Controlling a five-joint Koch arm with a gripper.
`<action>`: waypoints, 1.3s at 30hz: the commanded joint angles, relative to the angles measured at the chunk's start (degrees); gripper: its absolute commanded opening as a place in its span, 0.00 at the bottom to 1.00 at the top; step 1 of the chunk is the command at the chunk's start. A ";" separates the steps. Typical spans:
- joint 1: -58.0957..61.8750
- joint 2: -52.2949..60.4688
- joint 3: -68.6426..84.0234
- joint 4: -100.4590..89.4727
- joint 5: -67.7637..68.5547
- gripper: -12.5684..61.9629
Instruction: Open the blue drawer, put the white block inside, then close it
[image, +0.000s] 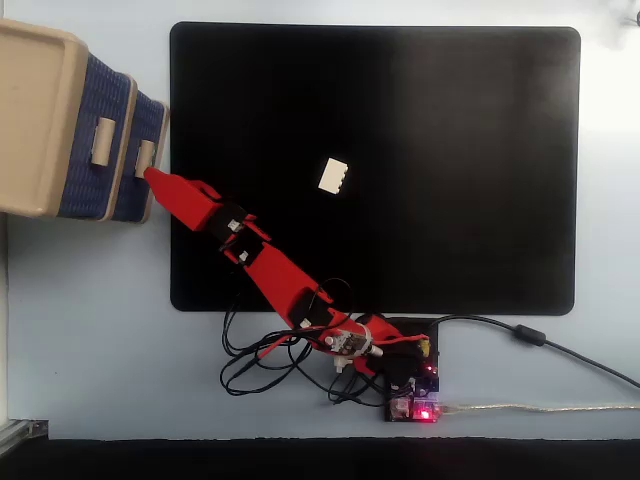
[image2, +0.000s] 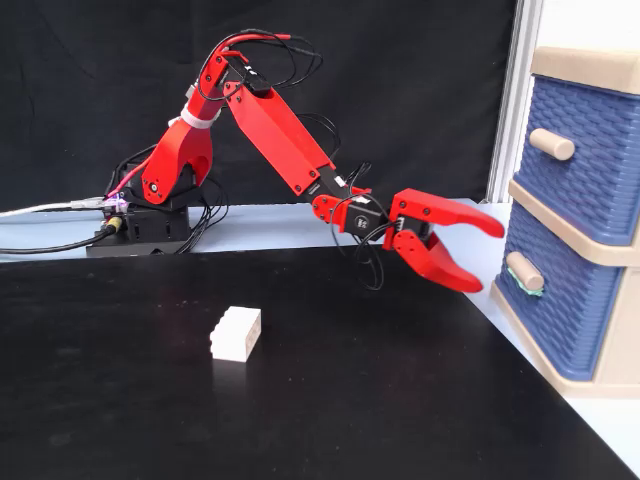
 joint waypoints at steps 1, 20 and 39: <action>0.62 -0.09 -4.22 -0.26 1.41 0.59; -0.88 -7.03 -20.39 15.29 1.32 0.25; 1.32 27.51 20.74 29.62 1.58 0.06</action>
